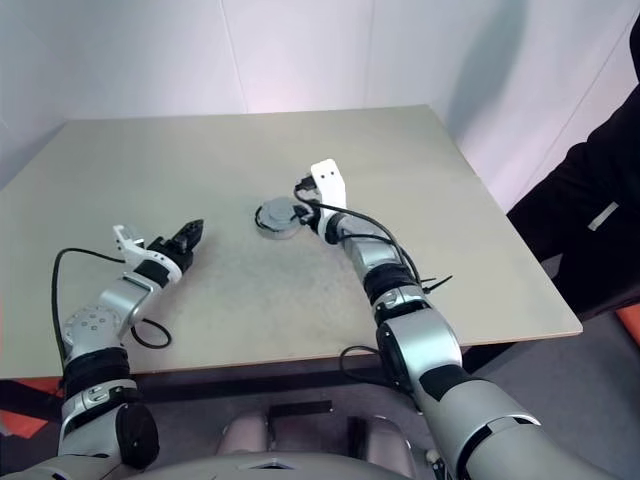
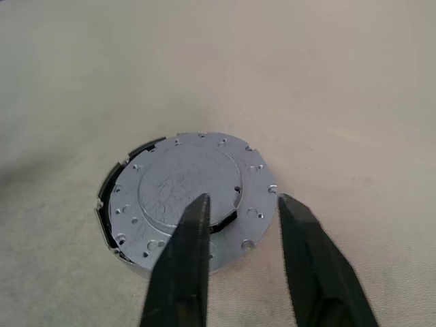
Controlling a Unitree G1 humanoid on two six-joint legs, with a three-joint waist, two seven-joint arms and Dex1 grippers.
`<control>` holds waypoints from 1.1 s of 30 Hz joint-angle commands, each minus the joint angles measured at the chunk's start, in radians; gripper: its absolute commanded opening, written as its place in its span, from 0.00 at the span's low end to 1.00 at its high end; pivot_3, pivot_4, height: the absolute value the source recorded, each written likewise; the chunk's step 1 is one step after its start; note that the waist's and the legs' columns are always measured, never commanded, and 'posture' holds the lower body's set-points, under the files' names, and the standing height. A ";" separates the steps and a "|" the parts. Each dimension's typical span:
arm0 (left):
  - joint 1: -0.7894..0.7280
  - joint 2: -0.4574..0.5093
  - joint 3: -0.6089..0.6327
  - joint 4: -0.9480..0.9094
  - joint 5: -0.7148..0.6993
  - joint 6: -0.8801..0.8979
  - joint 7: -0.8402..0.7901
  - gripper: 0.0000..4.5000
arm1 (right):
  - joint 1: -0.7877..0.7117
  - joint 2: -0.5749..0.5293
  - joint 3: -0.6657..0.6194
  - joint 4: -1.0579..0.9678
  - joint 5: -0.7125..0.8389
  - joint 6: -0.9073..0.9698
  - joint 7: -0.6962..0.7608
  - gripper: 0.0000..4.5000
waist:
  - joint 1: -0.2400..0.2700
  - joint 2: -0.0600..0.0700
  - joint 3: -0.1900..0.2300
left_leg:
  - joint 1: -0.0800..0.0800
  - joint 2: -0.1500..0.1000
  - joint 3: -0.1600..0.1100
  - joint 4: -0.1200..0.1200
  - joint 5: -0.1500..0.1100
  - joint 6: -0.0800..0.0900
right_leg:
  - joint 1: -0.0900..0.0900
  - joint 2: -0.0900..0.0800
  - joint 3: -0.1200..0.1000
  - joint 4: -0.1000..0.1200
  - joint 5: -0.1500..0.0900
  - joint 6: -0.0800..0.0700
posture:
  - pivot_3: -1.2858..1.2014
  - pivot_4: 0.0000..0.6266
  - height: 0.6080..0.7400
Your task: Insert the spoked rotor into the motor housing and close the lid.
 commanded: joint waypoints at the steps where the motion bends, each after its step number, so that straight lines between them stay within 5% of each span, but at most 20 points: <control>1: -0.006 0.002 -0.003 -0.031 -0.005 -0.021 -0.012 0.18 | -0.051 0.014 -0.002 0.030 -0.019 -0.076 -0.009 0.61 | -0.001 0.000 0.000 | 0.000 0.000 0.000 0.000 0.000 0.000 | 0.000 0.000 0.000 0.000 0.000 0.000 | 0.52 0.00 1.00; 4: -0.001 0.001 -0.005 -0.033 -0.007 -0.027 -0.012 0.18 | -0.073 0.032 -0.001 0.070 -0.032 -0.095 -0.011 0.83 | -0.004 0.000 0.000 | 0.000 0.000 0.000 0.000 -0.001 0.002 | 0.000 0.000 0.000 0.001 0.000 0.000 | 0.52 0.00 1.00; 33: 0.002 0.003 -0.062 -0.042 0.027 -0.046 -0.043 0.18 | -0.179 0.069 -0.073 0.220 -0.050 -0.119 -0.043 0.83 | -0.008 0.000 0.000 | 0.002 0.000 0.000 0.008 -0.003 0.005 | 0.000 0.000 0.002 0.010 0.000 -0.001 | 0.52 0.00 1.00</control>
